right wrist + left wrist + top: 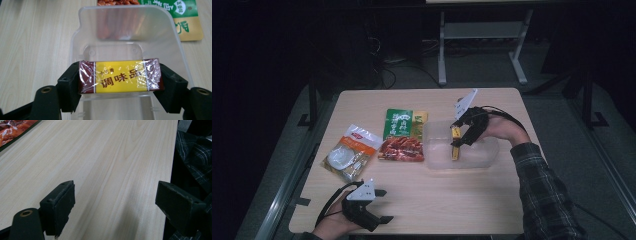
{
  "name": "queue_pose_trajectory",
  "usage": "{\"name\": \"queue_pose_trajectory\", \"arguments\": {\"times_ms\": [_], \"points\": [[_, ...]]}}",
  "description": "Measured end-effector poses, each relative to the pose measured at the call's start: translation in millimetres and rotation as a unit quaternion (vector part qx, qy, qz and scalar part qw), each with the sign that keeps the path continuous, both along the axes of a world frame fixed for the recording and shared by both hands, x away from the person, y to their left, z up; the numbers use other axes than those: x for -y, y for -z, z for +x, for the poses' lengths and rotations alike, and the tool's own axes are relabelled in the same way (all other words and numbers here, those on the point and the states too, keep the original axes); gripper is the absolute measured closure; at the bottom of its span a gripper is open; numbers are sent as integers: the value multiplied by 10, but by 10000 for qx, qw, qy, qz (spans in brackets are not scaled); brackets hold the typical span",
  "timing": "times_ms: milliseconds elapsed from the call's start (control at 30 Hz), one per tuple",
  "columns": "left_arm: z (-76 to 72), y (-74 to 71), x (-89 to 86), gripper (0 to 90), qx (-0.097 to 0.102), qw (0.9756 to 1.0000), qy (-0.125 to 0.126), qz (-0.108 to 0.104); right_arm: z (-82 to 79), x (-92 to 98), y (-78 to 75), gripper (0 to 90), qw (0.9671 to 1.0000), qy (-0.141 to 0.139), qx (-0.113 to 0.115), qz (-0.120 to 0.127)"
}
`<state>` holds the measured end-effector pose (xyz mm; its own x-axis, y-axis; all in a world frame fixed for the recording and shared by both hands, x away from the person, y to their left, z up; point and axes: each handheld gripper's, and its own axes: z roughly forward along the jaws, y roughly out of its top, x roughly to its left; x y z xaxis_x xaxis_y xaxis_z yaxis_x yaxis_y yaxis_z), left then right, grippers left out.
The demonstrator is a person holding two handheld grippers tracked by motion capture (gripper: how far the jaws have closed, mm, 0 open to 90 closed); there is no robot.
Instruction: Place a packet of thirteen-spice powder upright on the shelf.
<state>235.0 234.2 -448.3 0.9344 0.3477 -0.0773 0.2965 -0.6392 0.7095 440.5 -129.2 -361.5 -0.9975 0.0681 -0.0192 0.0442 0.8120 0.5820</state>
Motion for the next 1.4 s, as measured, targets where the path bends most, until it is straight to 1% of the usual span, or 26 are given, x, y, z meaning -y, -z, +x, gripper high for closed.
{"name": "queue_pose_trajectory", "arguments": {"times_ms": [67, 167, 233, 267, 300, 333, 433, 467, 533, 567, 600, 633, 667, 700, 733, 833, 1000, 1033, 1067, 1100, 1133, 1167, 1200, 1233, 1267, 1400], "points": [[2, 0, 1, 155, 1, 10000, 14, 12, -6, -9, 13, 283, 10000, 41, -55, -68], [7, 0, 6, 155, -4, 10000, 19, 3, -22, -8, -9, 262, 9999, 99, -30, -42], [11, -2, 9, 155, -11, 10000, 24, 8, -58, 16, -81, 250, 9998, 183, 117, 4], [13, -4, 11, 155, -19, 10000, 21, 0, -58, 16, -81, 250, 9998, 183, 117, 4], [22, -8, 16, 155, -17, 10000, 37, -15, -90, 49, -138, 250, 9994, 272, 201, 110], [22, -8, 16, 155, -17, 10000, 37, -15, -90, 49, -138, 250, 9994, 272, 201, 110], [48, -12, 38, 156, -6, 10000, 86, -23, -139, 135, -223, 249, 9983, 414, 235, 335], [50, -8, 52, 155, -20, 9999, 66, -89, -171, 171, -252, 239, 9978, 467, 270, 386], [73, -13, 72, 155, -8, 9999, 136, -54, -228, 216, -282, 219, 9968, 558, 326, 481], [85, -14, 85, 155, 2, 9999, 154, -49, -297, 259, -305, 213, 9958, 622, 380, 555], [96, -14, 97, 155, -10, 9998, 167, -47, -297, 259, -305, 213, 9958, 622, 380, 555], [126, -22, 117, 155, 2, 9998, 218, -14, -385, 292, -319, 212, 9943, 756, 385, 647], [126, -22, 117, 155, 2, 9998, 218, -14, -385, 292, -319, 212, 9943, 756, 385, 647], [139, -20, 129, 155, 11, 9997, 225, -33, -470, 322, -323, 211, 9929, 830, 368, 775], [154, -24, 137, 155, -4, 9997, 247, -23, -470, 322, -323, 211, 9929, 830, 368, 775], [207, -32, 167, 155, 32, 9995, 306, -38, -612, 349, -310, 201, 9909, 960, 315, 891], [272, -40, 214, 156, 77, 9992, 394, -3, -869, 347, -257, 205, 9877, 1118, 438, 1001], [284, -39, 225, 155, 80, 9991, 409, -7, -966, 349, -226, 211, 9861, 1188, 397, 1091], [293, -41, 234, 155, 73, 9990, 430, 2, -966, 349, -226, 211, 9861, 1188, 397, 1091], [307, -38, 256, 155, 71, 9990, 436, -17, -1052, 339, -177, 209, 9854, 1219, 368, 1131], [307, -38, 256, 155, 71, 9990, 436, -17, -1052, 339, -177, 209, 9854, 1219, 368, 1131], [315, -39, 262, 155, 72, 9989, 454, 1, -1131, 323, -127, 209, 9853, 1243, 420, 1096], [316, -35, 274, 155, 44, 9990, 437, -28, -1131, 323, -127, 209, 9853, 1243, 420, 1096], [326, -37, 277, 155, 70, 9989, 467, 18, -1197, 310, -79, 209, 9842, 1279, 463, 1129], [326, -33, 287, 155, 55, 9990, 443, -7, -1197, 310, -79, 209, 9842, 1279, 463, 1129], [329, -25, 296, 157, 51, 9990, 443, 30, -1324, 293, 19, 208, 9828, 1361, 426, 1172]]}}
